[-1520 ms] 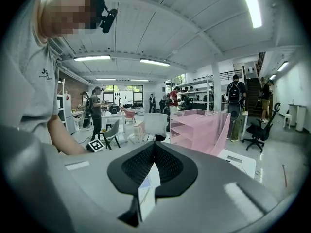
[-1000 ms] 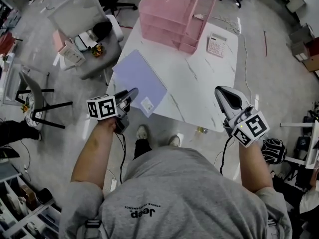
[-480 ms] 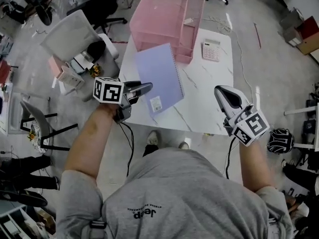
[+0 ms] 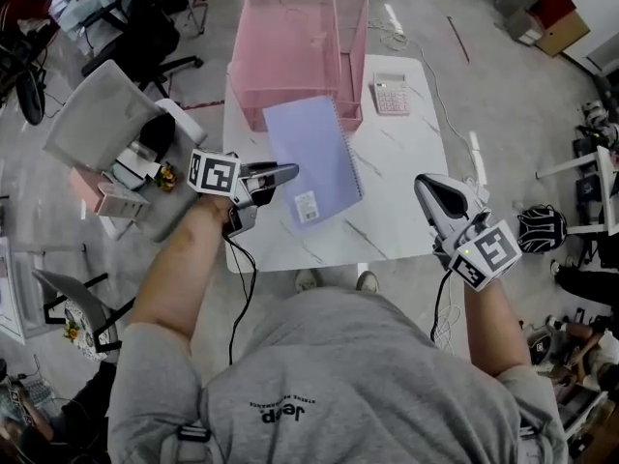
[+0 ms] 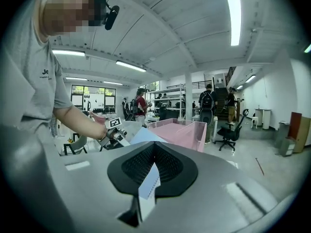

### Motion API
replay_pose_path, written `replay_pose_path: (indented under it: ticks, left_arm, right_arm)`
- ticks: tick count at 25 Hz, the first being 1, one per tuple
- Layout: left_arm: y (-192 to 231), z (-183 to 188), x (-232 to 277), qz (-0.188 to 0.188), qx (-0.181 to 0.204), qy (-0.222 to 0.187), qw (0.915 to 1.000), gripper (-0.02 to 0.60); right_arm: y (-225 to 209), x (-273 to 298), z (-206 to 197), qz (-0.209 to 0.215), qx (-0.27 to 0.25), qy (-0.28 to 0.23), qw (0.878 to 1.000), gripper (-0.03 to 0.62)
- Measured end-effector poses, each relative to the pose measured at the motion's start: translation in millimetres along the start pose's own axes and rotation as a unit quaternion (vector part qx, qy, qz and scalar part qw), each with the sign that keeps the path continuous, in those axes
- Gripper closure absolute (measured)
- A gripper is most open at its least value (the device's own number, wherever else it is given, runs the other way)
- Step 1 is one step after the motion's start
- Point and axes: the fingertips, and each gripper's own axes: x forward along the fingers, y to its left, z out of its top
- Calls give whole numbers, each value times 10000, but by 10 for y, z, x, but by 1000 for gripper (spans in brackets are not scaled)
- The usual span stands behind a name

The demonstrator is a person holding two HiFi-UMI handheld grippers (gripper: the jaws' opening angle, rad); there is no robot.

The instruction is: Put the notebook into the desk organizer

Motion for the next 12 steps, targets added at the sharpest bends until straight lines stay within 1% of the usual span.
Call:
replay_pose_path:
  ticks: [3, 6, 7, 9, 12]
  left_arm:
    - [149, 70, -65, -38, -83, 47, 9999, 491]
    - [301, 193, -155, 90, 27, 60, 9999, 491]
    - [348, 224, -179, 106, 3, 61, 9999, 491]
    - [435, 263, -209, 81, -188, 58, 9998, 491]
    - [577, 302, -226, 114, -360, 125, 9992, 491]
  right_arm:
    - [-19, -4, 5, -178, 11, 86, 9998, 592]
    - [-33, -3, 28, -307, -2, 135, 9994, 592]
    - [-37, 1, 37, -344, -7, 144, 9993, 592]
    - [-43, 24, 52, -393, -17, 158, 9991, 592]
    - [-59, 63, 52, -443, -18, 184, 9988, 592]
